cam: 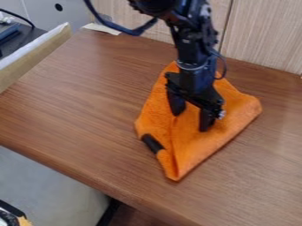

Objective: Push the cloth to the right side of the table

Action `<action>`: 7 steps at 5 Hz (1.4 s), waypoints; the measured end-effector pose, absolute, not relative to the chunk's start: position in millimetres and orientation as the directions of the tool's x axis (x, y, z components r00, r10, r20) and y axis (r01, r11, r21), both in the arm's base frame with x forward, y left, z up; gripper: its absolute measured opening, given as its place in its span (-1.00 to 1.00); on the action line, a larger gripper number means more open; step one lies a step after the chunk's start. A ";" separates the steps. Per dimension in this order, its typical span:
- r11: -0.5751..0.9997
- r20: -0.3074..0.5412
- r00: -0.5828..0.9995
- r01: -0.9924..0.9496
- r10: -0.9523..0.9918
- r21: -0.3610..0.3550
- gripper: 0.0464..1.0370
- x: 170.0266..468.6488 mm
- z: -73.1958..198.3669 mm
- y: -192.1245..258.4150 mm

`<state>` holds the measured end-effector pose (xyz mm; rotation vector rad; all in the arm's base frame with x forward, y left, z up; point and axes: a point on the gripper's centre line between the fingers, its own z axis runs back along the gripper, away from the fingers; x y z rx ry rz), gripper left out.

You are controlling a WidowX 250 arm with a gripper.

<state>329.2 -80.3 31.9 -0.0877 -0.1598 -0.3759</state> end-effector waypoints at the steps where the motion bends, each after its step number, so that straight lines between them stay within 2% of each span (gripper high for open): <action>1: 0.912 0.161 0.903 0.409 -0.397 -0.043 0.93 324.8 29.0 -95.3; 3: 0.905 0.148 0.898 0.424 -0.414 -0.037 0.93 322.6 29.1 -95.3; 5: 0.898 0.152 0.892 0.436 -0.425 -0.053 0.92 322.0 50.5 -95.2; 7: 0.902 0.238 0.883 0.429 -0.404 -0.060 0.92 312.3 114.5 -79.3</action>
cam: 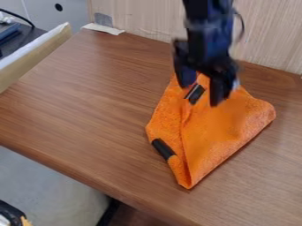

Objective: Push the cloth to the right side of the table

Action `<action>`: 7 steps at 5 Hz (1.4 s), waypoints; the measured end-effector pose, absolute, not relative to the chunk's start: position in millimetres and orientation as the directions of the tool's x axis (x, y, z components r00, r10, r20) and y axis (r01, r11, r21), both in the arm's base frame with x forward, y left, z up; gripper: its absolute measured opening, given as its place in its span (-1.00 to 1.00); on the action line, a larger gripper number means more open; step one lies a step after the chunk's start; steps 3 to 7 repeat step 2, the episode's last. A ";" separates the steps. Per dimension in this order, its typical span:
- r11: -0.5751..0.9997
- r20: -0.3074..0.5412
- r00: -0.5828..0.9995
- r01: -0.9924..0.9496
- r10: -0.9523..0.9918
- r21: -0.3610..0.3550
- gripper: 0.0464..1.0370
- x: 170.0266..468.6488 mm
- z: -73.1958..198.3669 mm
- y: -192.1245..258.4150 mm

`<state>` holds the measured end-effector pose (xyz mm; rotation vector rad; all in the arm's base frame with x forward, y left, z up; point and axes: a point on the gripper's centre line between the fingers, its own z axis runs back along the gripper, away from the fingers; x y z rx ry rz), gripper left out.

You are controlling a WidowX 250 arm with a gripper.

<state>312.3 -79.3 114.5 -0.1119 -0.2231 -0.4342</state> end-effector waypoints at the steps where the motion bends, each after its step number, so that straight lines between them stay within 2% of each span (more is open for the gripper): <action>1: 0.908 0.251 0.887 0.414 -0.388 -0.061 0.92 300.1 134.1 -64.0; 7: 0.907 0.257 0.885 0.416 -0.389 -0.059 0.92 299.8 136.4 -63.1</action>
